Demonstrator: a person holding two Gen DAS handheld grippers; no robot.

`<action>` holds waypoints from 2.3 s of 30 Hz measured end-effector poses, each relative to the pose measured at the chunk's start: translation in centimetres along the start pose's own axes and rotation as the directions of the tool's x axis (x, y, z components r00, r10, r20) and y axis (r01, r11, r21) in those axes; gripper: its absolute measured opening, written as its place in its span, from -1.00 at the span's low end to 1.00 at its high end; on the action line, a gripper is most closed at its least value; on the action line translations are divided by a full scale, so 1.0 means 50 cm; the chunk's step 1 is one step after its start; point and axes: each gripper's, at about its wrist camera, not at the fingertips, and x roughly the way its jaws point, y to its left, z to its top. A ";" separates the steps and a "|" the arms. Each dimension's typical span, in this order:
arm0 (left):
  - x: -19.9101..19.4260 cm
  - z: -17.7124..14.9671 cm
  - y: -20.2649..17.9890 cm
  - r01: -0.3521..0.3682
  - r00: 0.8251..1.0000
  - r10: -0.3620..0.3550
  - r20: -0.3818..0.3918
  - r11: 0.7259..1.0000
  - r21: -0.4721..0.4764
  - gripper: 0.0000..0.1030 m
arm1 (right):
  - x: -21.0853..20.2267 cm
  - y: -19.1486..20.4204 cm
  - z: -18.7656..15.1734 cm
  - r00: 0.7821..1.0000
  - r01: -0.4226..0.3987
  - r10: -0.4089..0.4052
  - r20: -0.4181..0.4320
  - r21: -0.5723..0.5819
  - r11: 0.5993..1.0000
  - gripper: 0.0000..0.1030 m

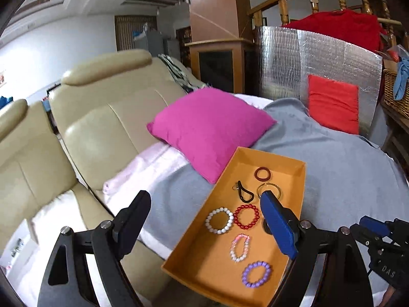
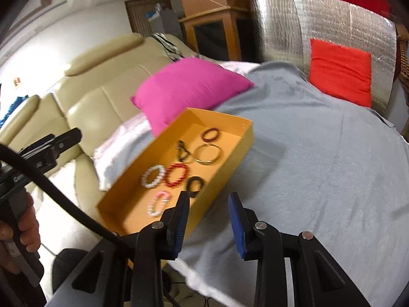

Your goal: Organize jewelry

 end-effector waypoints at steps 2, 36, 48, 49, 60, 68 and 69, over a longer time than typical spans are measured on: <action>-0.035 -0.001 0.005 -0.019 1.000 0.019 0.010 1.000 0.013 0.70 | -0.024 0.026 -0.006 1.000 0.001 -0.001 0.015 -0.021 1.000 -0.32; -0.161 -0.030 0.037 -0.048 0.999 0.047 0.011 0.993 0.106 0.71 | -0.134 0.165 -0.062 0.993 0.012 -0.004 0.119 -0.067 0.998 0.18; -0.154 -0.029 0.053 -0.057 0.998 0.057 0.004 0.994 0.090 0.71 | -0.122 0.170 -0.051 0.993 0.011 -0.003 0.116 -0.069 0.998 0.18; -0.154 -0.029 0.054 -0.059 0.998 0.058 0.005 0.994 0.089 0.71 | -0.121 0.172 -0.050 0.993 0.010 -0.002 0.115 -0.071 0.997 0.18; -0.154 -0.030 0.070 -0.055 0.998 0.055 0.004 0.996 0.072 0.71 | -0.117 0.183 -0.046 0.993 0.016 -0.006 0.121 -0.080 0.997 0.18; -0.152 -0.030 0.075 -0.051 0.999 0.051 0.003 0.997 0.065 0.71 | -0.116 0.183 -0.041 0.993 0.027 -0.017 0.121 -0.084 0.996 0.18; -0.151 -0.030 0.076 -0.050 0.999 0.050 0.002 0.997 0.064 0.71 | -0.115 0.184 -0.040 0.993 0.029 -0.018 0.120 -0.085 0.996 0.18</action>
